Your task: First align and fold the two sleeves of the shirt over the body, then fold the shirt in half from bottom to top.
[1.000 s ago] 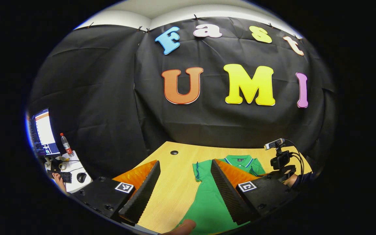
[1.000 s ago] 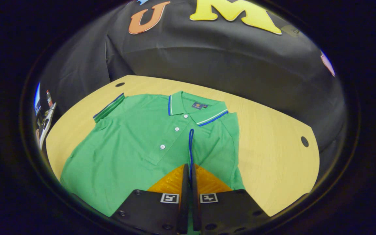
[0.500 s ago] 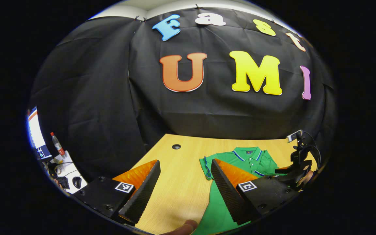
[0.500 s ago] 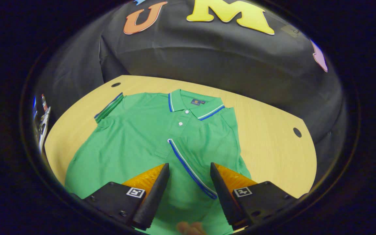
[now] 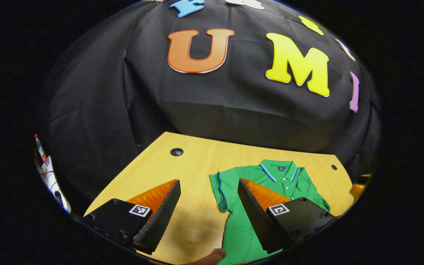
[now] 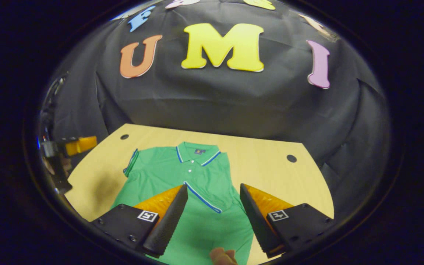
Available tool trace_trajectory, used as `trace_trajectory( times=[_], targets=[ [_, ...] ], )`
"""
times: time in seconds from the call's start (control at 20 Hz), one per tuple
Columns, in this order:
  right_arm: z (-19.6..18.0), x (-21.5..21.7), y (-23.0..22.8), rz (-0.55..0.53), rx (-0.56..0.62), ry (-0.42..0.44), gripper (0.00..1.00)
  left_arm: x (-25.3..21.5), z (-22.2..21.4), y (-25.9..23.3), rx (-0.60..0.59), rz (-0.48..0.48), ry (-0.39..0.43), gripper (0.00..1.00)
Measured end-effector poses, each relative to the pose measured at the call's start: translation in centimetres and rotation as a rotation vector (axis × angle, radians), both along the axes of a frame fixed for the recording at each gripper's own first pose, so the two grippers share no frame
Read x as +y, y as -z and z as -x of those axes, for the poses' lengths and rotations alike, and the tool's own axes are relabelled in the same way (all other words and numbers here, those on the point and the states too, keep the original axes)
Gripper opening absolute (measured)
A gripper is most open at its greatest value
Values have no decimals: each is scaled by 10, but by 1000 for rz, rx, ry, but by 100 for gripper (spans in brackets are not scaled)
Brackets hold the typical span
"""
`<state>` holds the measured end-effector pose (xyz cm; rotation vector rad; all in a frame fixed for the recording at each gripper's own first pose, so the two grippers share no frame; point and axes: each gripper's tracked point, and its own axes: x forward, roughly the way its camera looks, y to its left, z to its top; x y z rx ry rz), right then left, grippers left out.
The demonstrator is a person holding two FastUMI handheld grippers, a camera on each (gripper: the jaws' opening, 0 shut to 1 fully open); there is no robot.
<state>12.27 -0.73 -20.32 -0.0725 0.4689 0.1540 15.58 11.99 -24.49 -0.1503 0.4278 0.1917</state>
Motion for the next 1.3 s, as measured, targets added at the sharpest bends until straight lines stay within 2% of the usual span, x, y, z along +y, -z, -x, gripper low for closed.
trace_trajectory(
  times=[0.1,0.15,0.25,0.3,0.5,0.75,0.85,0.9,0.95,1.0,1.05,1.1,1.2,1.25,1.3],
  targets=[
    [19,-10,-21,21,-25,16,90,-2,-24,25,39,-4,10,100],
    [29,-16,-30,30,-38,29,93,-4,-35,36,57,-5,22,100],
    [47,-13,-48,-9,-43,49,94,-6,-57,56,86,-10,35,100],
    [55,-11,-53,-29,-36,53,91,-9,-67,66,103,-1,38,100],
    [77,-11,-65,-30,-22,75,92,-19,-93,100,189,61,79,98],
    [98,-8,-53,-24,35,93,91,-16,-111,120,276,107,48,93],
    [100,-4,-47,-24,57,86,91,-23,-114,120,282,124,54,88],
    [100,-3,-45,-16,58,84,91,-22,-115,121,286,117,50,81],
    [98,-3,-46,-8,56,78,92,-18,-114,122,299,102,43,84],
    [97,-2,-48,-6,51,76,91,-18,-113,124,311,105,48,71],
    [97,-1,-49,-12,47,74,92,-22,-110,126,334,117,53,75],
    [98,1,-48,-18,47,73,92,-26,-107,128,351,126,60,62],
    [100,-2,-48,-29,42,79,92,-27,-109,131,359,116,61,57],
    [101,-4,-46,-33,46,89,92,-25,-110,132,360,115,59,63],
    [102,-6,-45,-37,51,96,92,-23,-109,133,362,108,55,51]
  ],
)
